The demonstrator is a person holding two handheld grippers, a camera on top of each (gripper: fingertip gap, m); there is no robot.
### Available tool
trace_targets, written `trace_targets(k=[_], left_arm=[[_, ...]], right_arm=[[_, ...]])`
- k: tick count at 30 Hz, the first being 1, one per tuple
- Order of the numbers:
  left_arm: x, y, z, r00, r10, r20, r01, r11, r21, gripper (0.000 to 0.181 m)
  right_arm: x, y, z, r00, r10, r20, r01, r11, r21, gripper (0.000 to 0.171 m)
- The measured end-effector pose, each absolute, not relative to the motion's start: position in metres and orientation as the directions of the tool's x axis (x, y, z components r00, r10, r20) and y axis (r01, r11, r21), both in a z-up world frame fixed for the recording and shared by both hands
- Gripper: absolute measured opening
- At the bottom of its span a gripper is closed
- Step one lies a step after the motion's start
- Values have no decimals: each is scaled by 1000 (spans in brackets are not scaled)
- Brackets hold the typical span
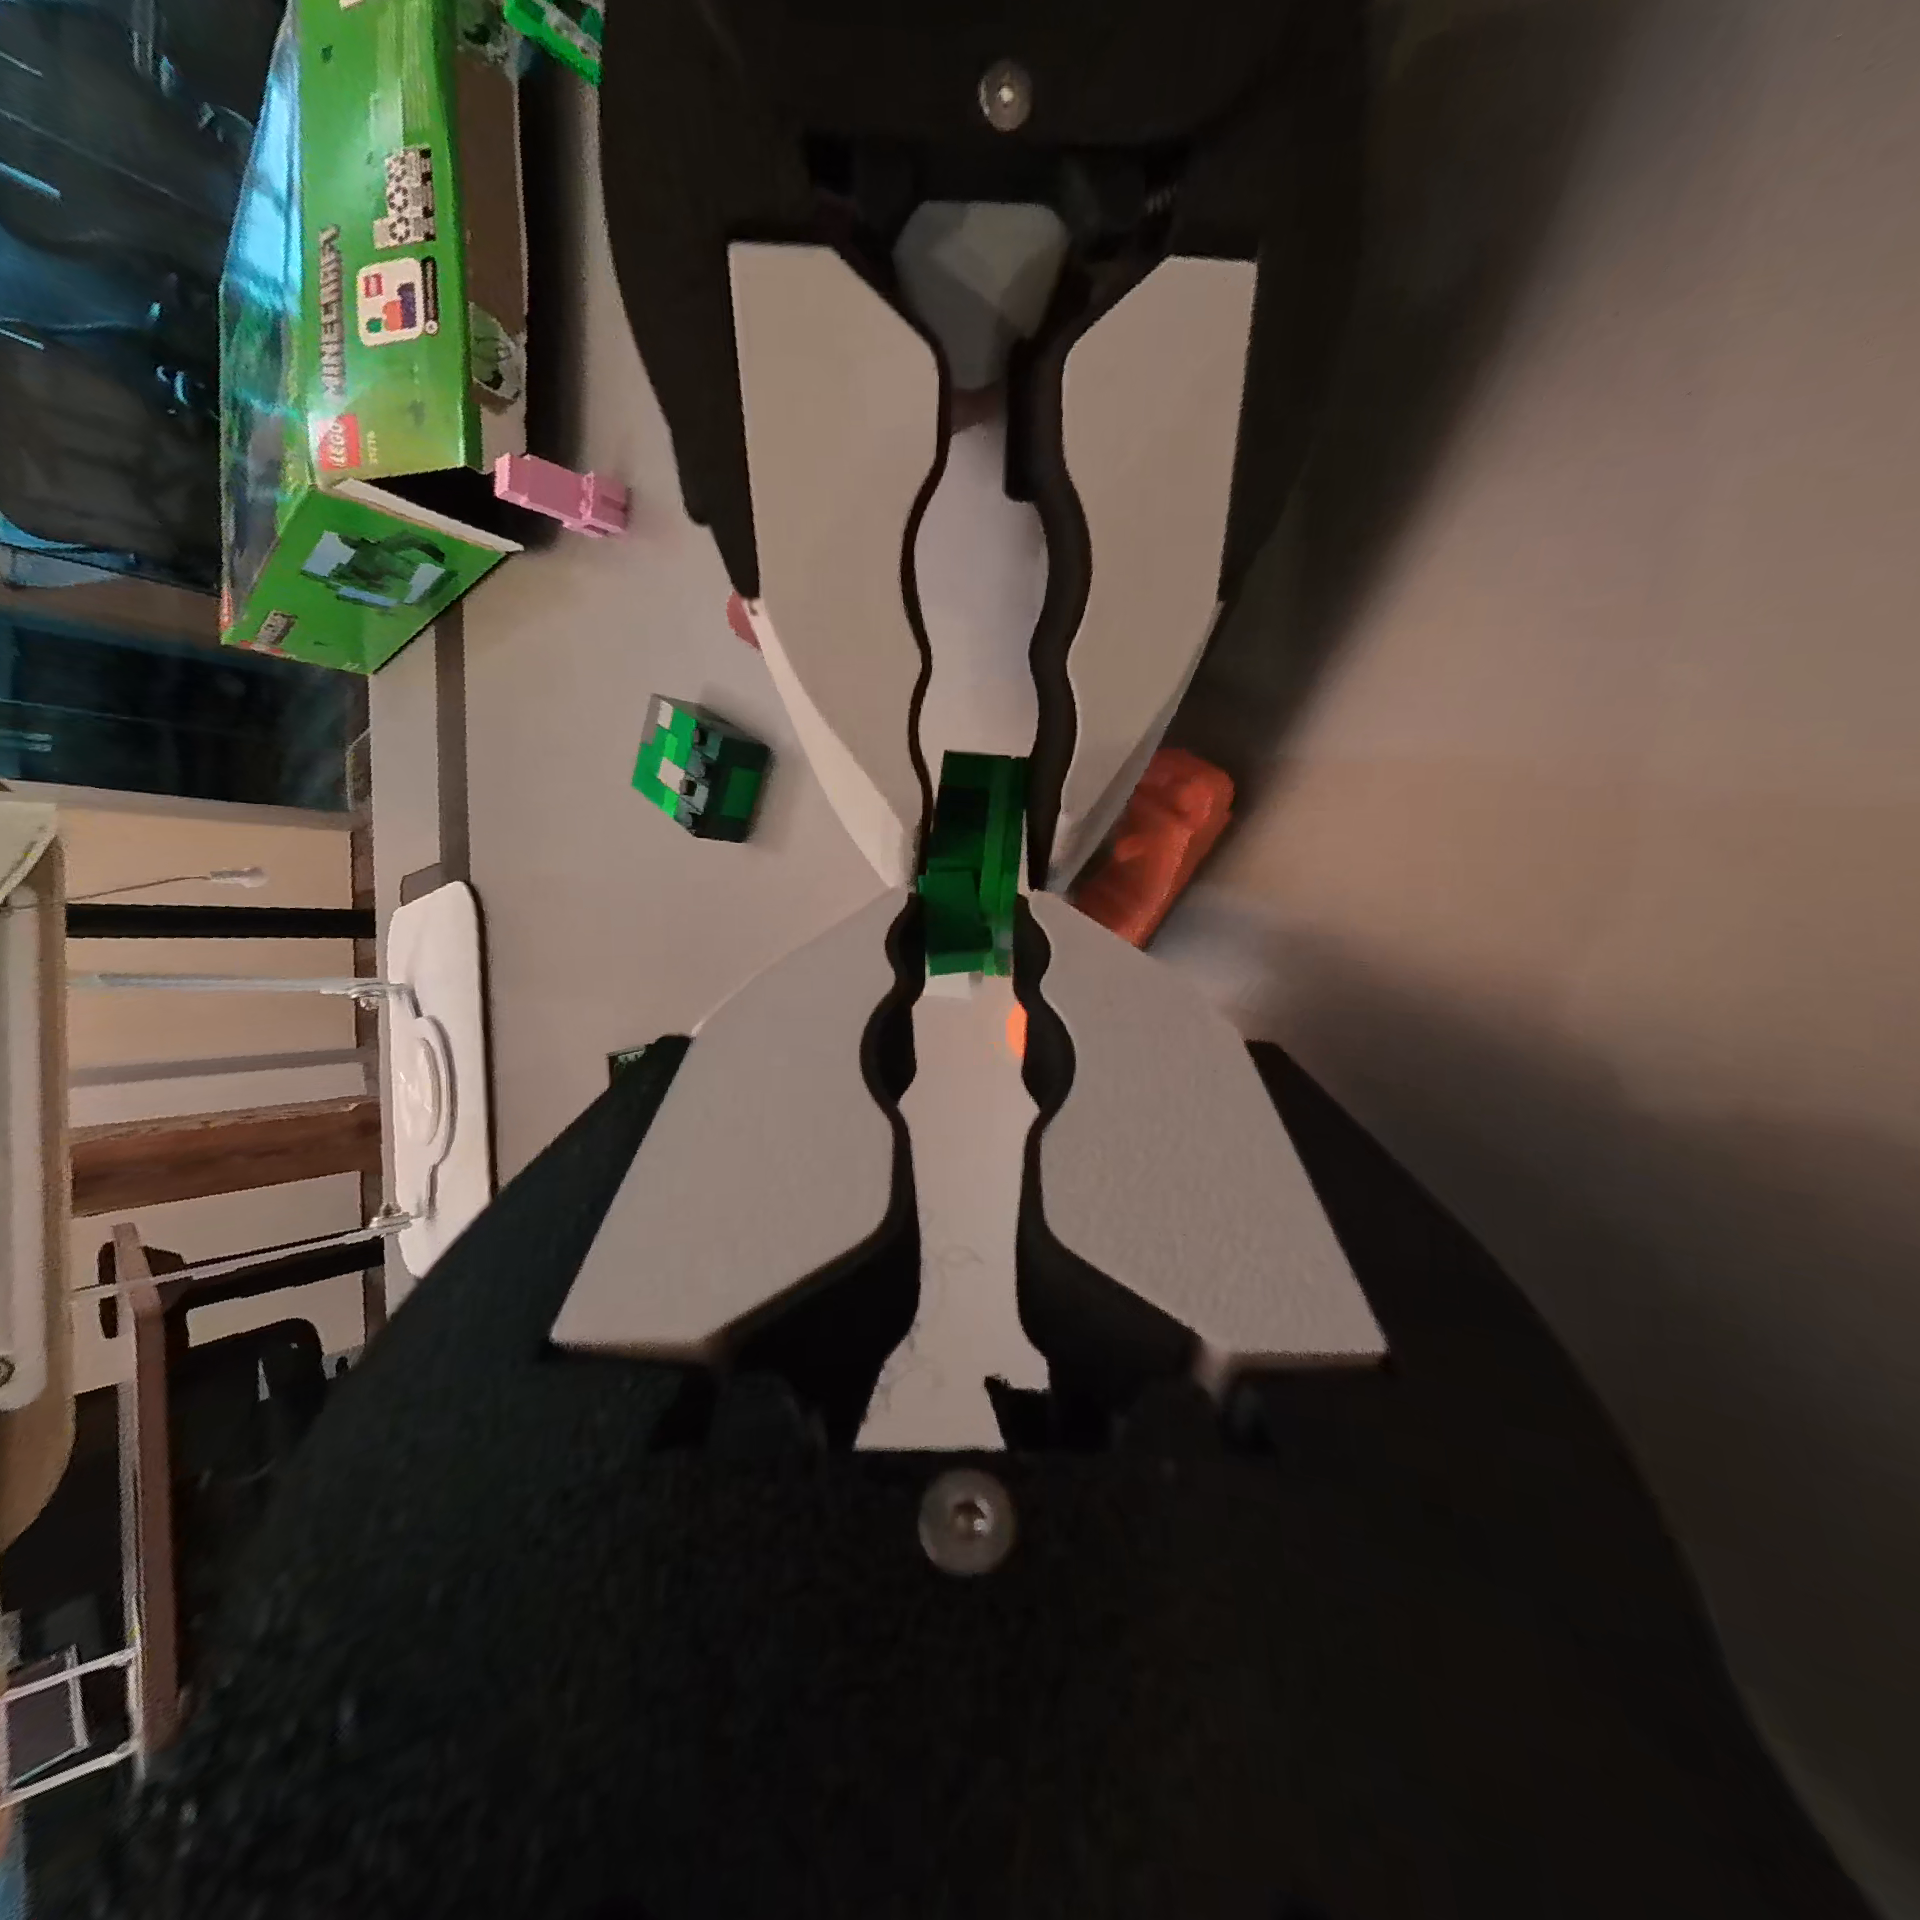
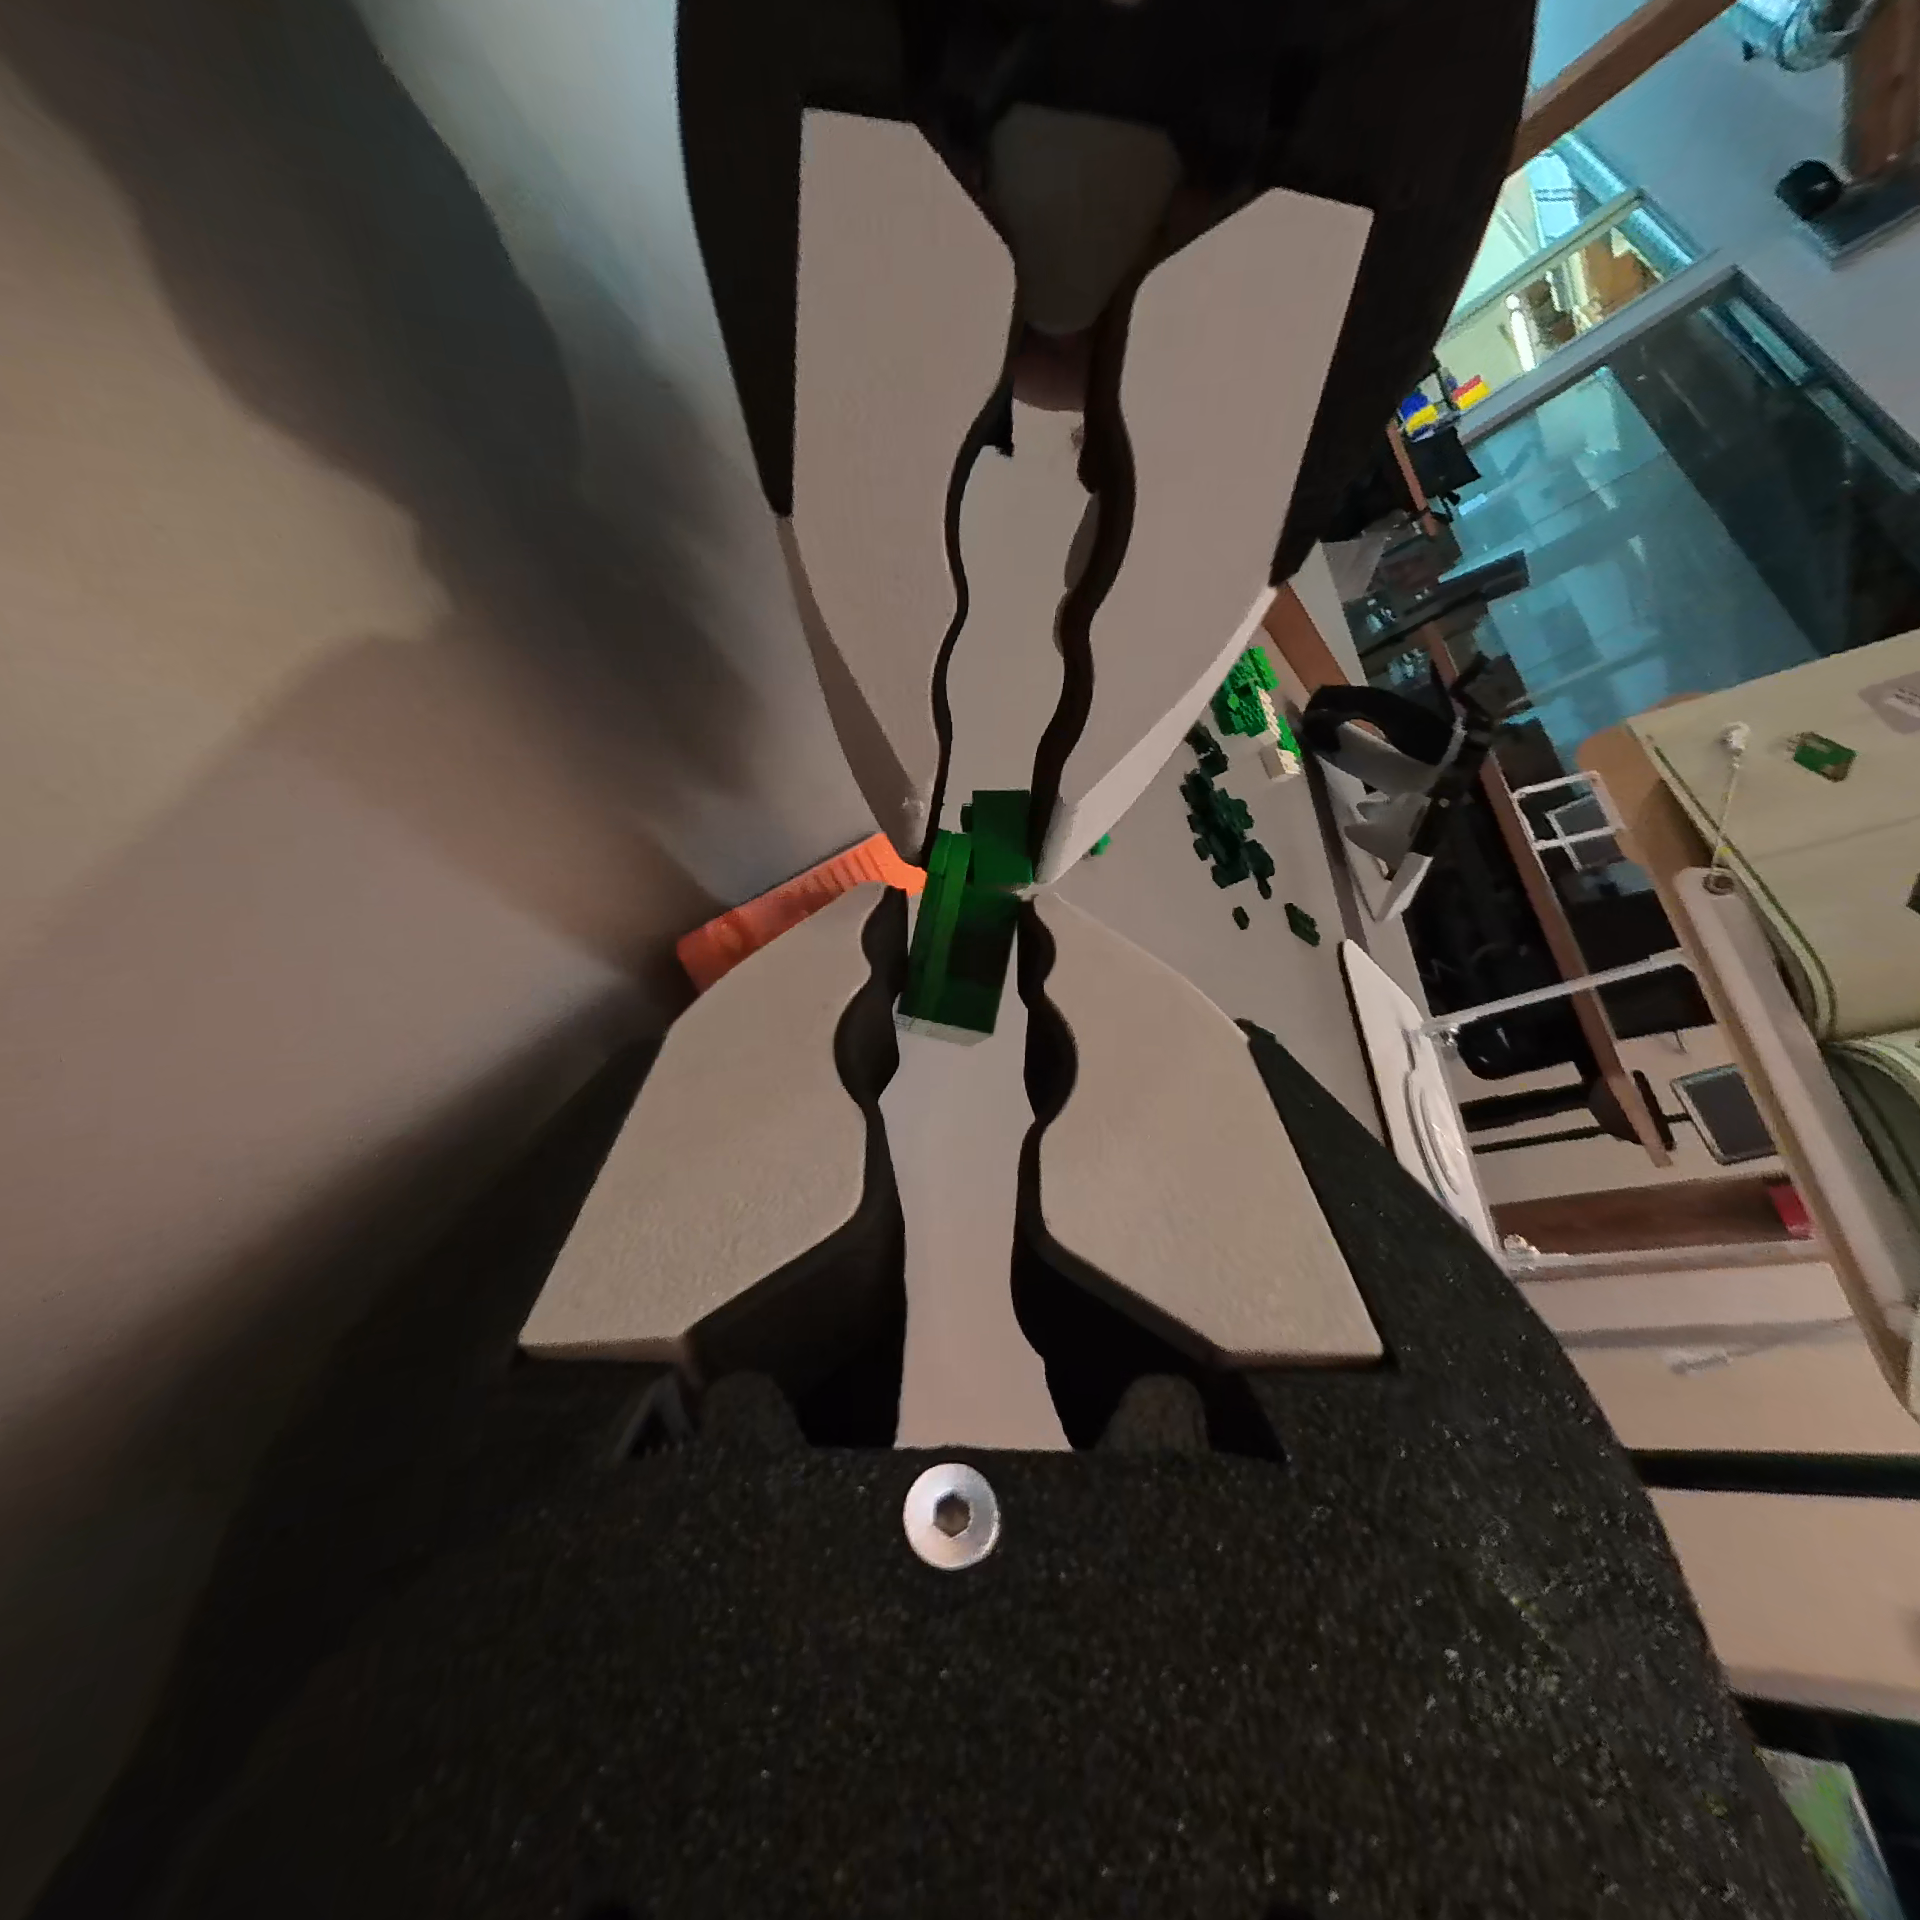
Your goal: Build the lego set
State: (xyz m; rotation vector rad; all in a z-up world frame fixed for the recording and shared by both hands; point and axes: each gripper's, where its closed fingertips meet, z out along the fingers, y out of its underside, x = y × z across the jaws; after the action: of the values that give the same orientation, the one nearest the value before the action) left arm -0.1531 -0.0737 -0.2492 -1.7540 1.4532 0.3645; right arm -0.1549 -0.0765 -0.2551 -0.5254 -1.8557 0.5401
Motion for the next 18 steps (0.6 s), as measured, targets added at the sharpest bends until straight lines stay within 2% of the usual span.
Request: trace_targets(k=[9,13,18], left_arm=[[-151,-77,-247,263,-702,-662,-914,39,-405,17],[-149,-84,-250,184,-730,-658,-929,90,-359,17],[-147,-85,-243,238,-758,-608,-896,70,-438,17]], right_arm=[[-153,-77,-254,-338,636,694,124,761,-636,18],[-152,-83,-257,-368,615,697,117,774,-622,17],[-151,-84,-250,-354,641,681,92,749,-657,17]])
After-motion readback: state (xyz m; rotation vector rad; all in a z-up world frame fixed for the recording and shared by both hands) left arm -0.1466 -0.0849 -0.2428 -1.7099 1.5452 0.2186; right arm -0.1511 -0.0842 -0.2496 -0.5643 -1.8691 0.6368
